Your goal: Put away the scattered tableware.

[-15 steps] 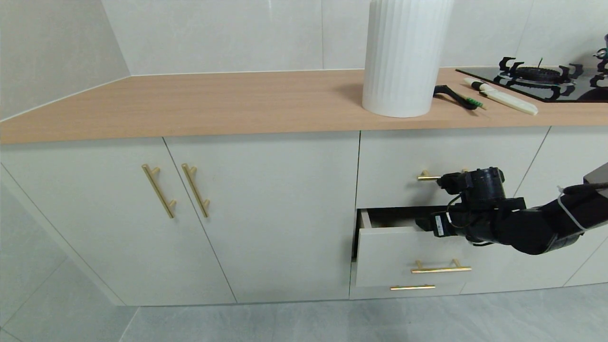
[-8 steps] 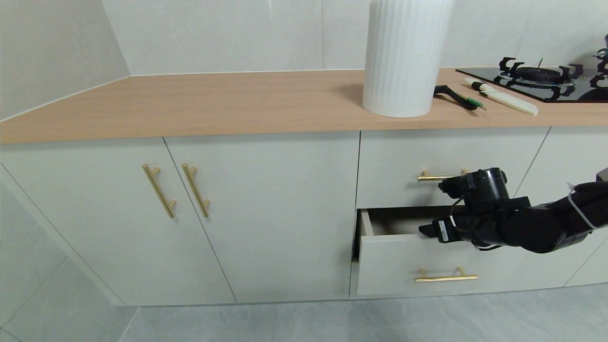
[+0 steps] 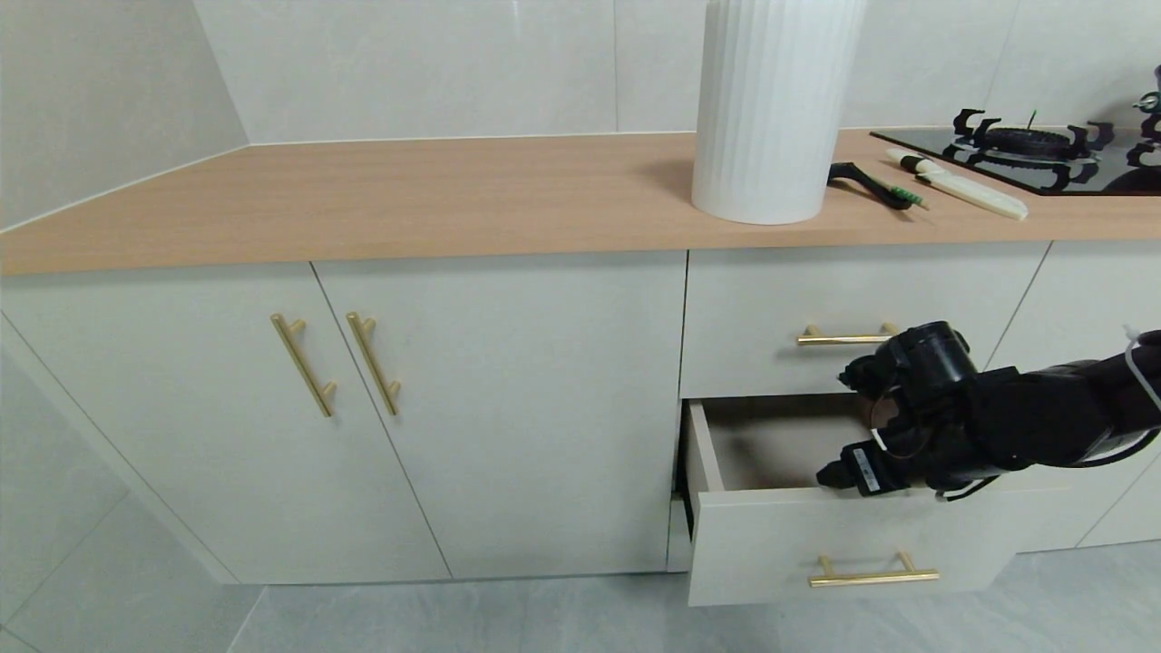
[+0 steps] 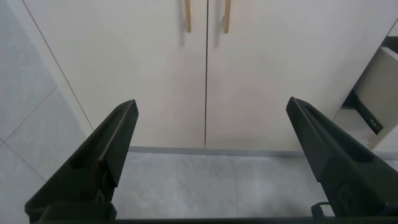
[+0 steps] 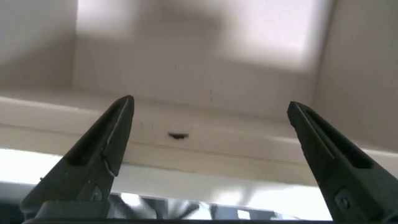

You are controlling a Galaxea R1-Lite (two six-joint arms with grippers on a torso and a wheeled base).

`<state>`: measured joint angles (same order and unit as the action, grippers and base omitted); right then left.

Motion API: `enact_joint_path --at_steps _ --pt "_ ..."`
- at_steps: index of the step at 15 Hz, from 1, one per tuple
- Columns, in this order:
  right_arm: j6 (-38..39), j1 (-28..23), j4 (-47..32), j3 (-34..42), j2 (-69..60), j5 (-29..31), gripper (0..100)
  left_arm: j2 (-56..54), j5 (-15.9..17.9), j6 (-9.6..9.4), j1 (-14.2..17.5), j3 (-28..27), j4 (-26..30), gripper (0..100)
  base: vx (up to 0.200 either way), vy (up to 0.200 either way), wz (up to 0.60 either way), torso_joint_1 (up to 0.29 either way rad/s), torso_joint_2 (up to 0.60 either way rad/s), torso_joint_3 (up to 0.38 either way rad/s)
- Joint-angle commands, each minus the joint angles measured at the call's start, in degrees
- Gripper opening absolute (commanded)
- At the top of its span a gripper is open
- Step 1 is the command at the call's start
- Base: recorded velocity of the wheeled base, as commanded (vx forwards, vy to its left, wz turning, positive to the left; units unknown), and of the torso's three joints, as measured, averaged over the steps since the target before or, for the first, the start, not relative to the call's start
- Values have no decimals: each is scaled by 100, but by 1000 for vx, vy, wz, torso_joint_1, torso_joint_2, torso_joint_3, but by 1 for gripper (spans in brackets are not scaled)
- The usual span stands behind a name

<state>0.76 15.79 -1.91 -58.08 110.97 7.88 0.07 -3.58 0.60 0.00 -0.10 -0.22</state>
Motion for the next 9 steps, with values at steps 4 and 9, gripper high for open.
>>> enact_joint_path --at_steps 4,9 --pt "4 214 -793 -2 -243 -5 100 1 -2 2 0 1 -4 100 0 0 0 0 0 0" --pt "127 293 -1874 -11 -410 -5 100 10 -2 2 0 1 -4 100 0 0 0 0 0 0"
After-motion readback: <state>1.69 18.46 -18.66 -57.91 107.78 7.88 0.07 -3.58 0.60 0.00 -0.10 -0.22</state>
